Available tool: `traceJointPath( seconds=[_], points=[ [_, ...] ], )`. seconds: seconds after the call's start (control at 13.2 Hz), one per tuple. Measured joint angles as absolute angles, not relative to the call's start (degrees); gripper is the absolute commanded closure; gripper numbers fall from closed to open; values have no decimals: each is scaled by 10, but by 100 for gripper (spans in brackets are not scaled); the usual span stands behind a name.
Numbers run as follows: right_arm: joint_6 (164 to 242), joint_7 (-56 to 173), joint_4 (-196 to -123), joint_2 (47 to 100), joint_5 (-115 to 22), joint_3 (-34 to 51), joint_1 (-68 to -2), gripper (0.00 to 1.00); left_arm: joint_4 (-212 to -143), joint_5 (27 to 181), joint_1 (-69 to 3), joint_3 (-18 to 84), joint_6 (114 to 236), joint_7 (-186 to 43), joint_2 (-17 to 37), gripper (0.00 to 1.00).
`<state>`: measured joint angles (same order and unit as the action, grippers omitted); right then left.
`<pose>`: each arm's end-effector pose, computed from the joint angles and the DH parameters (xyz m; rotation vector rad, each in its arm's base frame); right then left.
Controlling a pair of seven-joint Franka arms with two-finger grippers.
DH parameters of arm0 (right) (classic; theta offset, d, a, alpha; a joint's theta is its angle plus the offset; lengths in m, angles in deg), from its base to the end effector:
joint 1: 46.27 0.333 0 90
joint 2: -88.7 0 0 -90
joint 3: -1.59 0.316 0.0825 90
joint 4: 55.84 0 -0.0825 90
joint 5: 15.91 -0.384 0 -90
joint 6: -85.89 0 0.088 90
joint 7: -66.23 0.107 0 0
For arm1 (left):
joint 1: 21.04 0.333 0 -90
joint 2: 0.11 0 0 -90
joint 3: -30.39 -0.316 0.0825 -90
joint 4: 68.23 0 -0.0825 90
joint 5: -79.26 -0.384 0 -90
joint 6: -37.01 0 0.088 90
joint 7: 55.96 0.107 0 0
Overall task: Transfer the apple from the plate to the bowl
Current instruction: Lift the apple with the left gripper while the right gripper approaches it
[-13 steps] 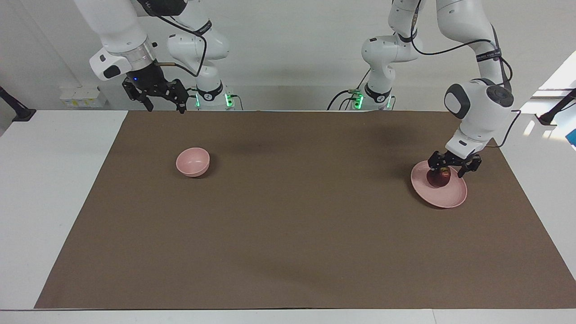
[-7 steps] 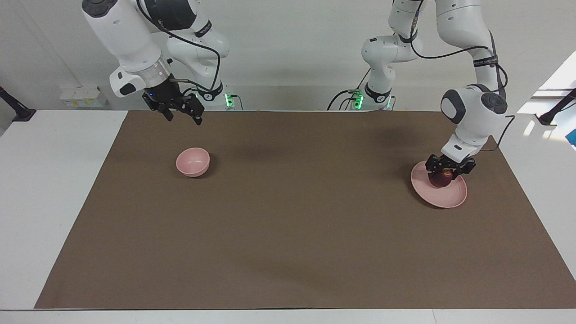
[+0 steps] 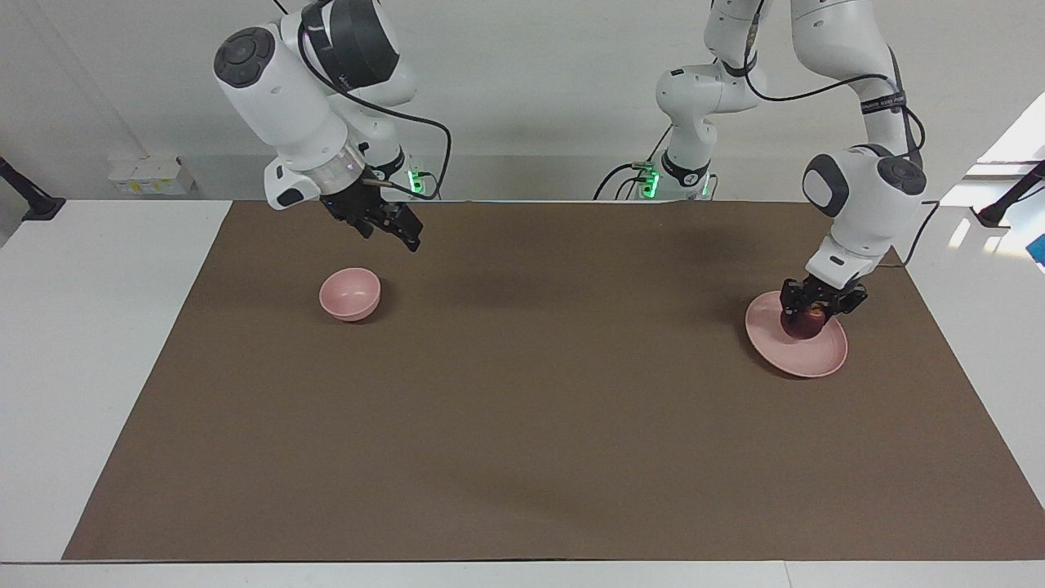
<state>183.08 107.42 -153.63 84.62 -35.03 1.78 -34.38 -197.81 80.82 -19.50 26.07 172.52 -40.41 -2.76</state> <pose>0.5583 0.1513 0.5354 -2.7532 0.7975 0.3183 0.5246 0.0537 0.3950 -3.1195 0.2359 -0.2373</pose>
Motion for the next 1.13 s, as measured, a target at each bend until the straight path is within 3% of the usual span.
traceJointPath(
  seconds=[0.3,1.13],
  points=[
    [1891,1166,-1537,808,-428,18,-313,0,-1925,973,-242,266,1641,-414,-48,100],
    [2056,1236,-1538,727,-615,18,-217,0,-1921,1212,-370,267,1645,-417,-43,100]
  ],
)
